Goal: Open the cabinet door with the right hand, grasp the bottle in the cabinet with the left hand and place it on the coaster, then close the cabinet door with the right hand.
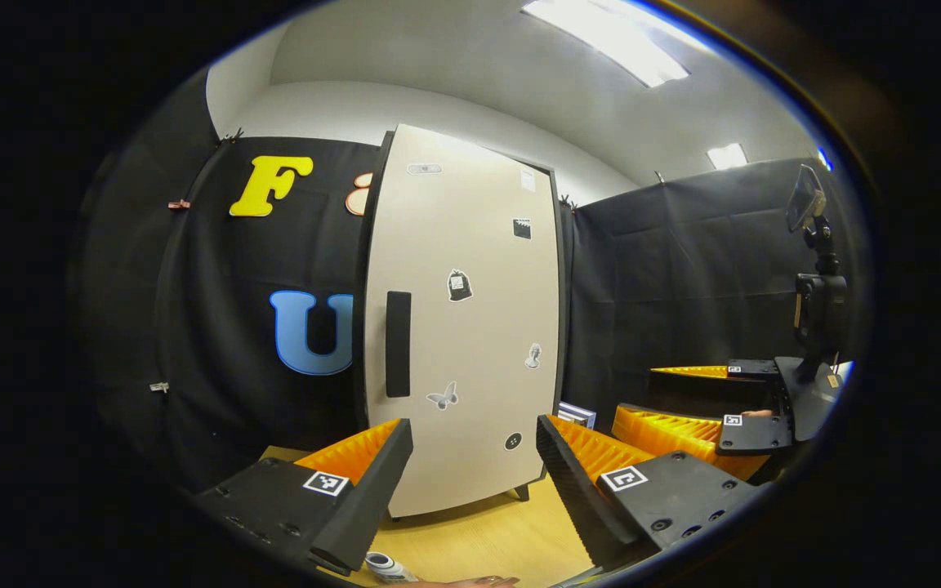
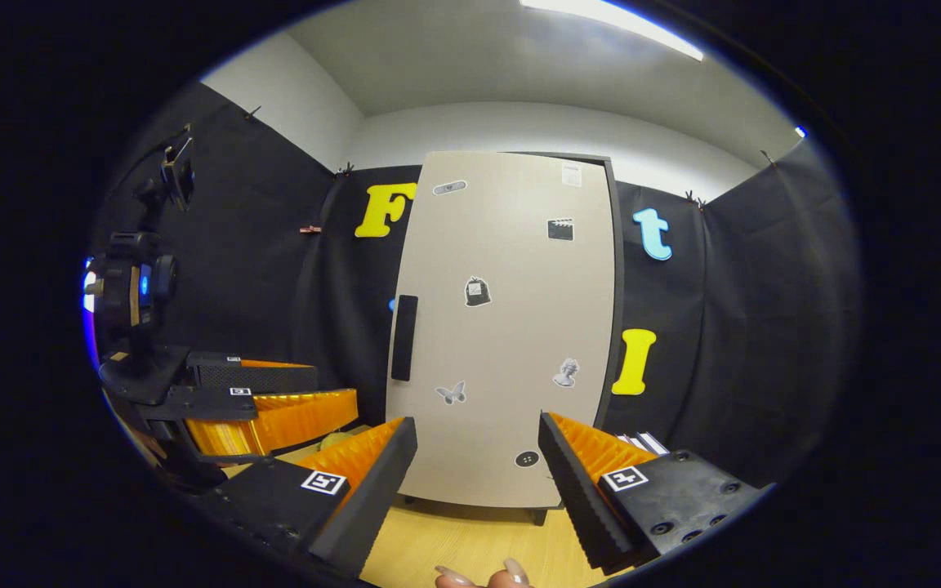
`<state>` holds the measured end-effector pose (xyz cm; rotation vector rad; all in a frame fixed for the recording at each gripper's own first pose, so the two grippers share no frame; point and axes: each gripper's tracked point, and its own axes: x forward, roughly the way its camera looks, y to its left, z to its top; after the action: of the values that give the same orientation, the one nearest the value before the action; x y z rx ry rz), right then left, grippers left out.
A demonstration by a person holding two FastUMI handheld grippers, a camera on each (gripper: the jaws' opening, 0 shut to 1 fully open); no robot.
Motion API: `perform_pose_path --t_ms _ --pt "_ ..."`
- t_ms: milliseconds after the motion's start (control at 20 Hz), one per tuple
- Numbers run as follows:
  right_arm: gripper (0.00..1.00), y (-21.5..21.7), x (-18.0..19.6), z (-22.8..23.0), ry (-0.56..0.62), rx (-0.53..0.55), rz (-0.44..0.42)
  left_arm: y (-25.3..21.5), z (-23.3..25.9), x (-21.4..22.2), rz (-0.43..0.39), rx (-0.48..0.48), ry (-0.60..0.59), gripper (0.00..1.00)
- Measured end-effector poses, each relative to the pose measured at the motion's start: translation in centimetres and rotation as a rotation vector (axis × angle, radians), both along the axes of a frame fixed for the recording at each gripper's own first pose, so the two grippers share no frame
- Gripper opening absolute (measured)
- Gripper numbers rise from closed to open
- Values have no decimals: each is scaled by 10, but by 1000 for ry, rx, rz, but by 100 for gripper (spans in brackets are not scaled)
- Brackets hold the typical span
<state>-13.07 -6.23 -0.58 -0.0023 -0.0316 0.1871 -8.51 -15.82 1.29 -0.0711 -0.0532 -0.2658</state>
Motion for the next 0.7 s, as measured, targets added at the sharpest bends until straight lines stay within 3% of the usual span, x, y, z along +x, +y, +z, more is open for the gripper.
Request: perform_pose_path --t_ms 700 --pt "97 4 3 -1 11 8 7 -6 1 3 -31 19 -14 96"
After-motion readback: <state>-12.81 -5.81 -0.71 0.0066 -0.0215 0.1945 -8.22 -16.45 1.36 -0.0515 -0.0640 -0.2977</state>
